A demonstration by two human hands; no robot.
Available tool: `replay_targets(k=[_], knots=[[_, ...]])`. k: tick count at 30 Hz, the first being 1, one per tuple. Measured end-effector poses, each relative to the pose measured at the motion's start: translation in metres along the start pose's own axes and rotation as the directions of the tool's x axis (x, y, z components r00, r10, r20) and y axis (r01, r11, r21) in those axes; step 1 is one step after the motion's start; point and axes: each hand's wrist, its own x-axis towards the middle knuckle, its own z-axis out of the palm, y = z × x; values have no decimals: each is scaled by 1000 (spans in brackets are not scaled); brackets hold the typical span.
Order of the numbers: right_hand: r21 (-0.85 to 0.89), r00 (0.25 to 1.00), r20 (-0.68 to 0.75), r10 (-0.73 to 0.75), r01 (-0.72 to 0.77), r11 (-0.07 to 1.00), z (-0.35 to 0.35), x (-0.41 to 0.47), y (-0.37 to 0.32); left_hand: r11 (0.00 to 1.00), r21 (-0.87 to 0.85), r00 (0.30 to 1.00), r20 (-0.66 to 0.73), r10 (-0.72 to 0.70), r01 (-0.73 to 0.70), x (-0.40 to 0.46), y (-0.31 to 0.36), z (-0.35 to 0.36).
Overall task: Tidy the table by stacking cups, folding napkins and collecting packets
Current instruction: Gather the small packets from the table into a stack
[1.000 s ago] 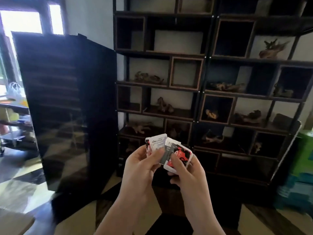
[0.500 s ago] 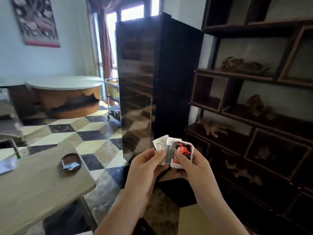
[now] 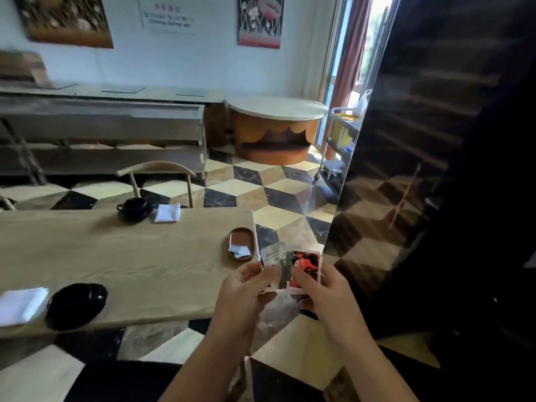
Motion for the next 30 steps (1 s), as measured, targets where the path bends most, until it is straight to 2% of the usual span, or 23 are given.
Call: replay_targets(k=[5,9,13,16,21,25,27,30], knots=[[-83,973,125,196,-186,979,28,102,48,976,-104,973,-108,-204,193,95,-33,-44],[-190,917,217,334,-296,936,35,172,85,959,-96,941,-189,-280,266,158,-68,-73],[-299,868,203,452,-385,873,43,226,118,914,-159,866,-294,-405,374,199,-94,-88],[-364,819,231,525,-428,827,53,266,144,894,-157,818,-363,-447,419,233,-113,-100],[-453,758,303,578,-419,787,67,346,172,855,-253,733,-440,-519,453,294,-133,-116],[-539,674,383,632,-393,745,78,429,191,836,-337,686,-478,-549,434,349,-138,-123],[-627,651,396,648,-324,708,86,468,204,821,-364,644,-510,-571,440,377,-140,-125],[-767,645,430,632,-109,633,105,522,224,803,-395,558,-578,-595,447,420,-144,-125]])
